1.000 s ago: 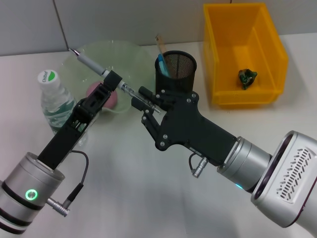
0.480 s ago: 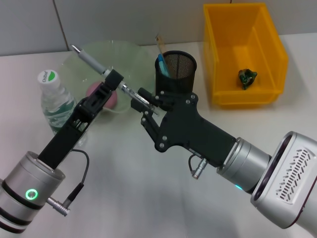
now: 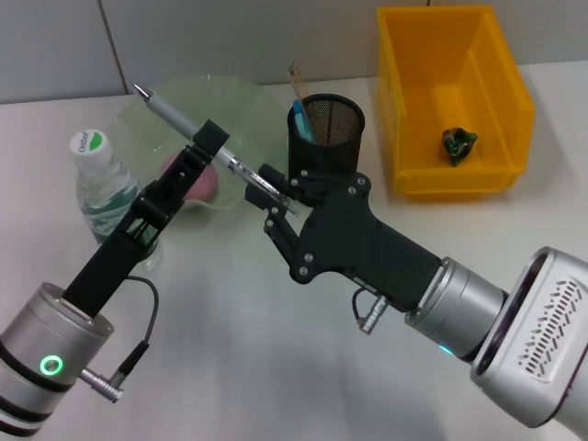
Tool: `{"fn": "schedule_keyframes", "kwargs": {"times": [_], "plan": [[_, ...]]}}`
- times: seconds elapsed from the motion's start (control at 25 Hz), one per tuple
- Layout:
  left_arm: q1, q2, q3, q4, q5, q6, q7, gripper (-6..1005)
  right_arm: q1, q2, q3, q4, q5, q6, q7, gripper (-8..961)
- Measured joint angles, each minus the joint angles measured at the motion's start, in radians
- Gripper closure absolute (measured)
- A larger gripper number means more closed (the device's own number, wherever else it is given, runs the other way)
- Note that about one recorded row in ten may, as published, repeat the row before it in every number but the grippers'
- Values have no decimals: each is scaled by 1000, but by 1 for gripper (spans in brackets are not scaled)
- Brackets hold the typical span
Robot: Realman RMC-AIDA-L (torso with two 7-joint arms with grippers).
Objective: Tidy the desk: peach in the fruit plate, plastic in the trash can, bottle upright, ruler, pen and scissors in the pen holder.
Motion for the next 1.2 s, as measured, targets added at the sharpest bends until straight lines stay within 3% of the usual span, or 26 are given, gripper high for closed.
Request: {"fn": "schedule_keyframes", "kwargs": {"times": [0.28,0.48,0.68,0.76,0.96,1.0,1.08,1.2], "plan": [[14,0,17,95,61,21,-10,332,-37,-2,45,-25,0,-96,125,822],[19,1,21,201,152,31,-3,246,-77,-7,42,-116,0,-190,294,822],[35,5,23,326,244,48,54,259,-118,-12,38,-263,-13,-296,520,822],[36,7,32,365,280,47,97,257,-140,-13,37,-396,-16,-326,715,822],[39,8,91,455,313,-26,181,253,-158,-15,36,-567,-16,-328,923,822],[38,9,100,478,313,-61,188,253,-159,-16,31,-664,-25,-318,1038,822],[38,9,104,488,313,-74,195,251,-157,-17,26,-712,-33,-313,1099,822],[39,9,118,503,313,-108,236,249,-150,-30,-12,-906,-79,-284,1343,822]]}}
